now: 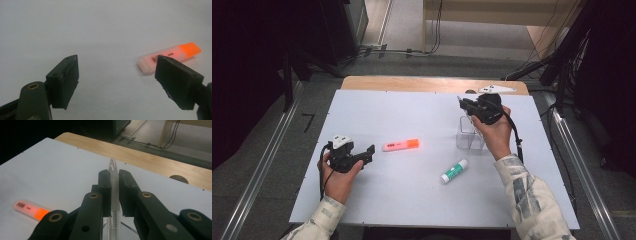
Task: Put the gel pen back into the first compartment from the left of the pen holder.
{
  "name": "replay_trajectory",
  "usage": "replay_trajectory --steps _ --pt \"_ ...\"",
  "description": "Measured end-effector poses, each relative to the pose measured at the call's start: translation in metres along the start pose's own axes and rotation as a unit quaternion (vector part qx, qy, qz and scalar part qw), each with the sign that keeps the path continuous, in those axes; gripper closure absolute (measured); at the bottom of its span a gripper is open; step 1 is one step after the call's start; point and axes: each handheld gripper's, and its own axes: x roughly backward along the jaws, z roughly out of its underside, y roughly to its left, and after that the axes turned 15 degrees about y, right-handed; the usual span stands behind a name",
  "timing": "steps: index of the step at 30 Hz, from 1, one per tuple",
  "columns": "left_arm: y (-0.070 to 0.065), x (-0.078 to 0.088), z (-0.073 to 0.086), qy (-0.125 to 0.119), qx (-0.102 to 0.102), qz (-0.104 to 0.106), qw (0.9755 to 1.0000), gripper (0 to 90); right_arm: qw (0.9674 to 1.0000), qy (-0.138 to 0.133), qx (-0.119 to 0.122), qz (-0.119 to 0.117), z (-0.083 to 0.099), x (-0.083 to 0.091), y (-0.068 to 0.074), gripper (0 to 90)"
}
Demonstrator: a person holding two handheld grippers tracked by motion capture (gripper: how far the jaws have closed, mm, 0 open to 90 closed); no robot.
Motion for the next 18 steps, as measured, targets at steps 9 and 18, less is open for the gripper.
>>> replay_trajectory --steps 9,18 --pt "0.001 0.000 0.000 0.000 0.000 0.000 1.0000 20.4 1.0000 0.003 0.004 0.002 -0.011 -0.009 0.003 79.2" --pt "0.001 0.000 0.000 0.000 0.000 -0.001 1.0000 20.4 1.0000 0.002 0.006 0.000 -0.019 -0.016 0.004 79.1"
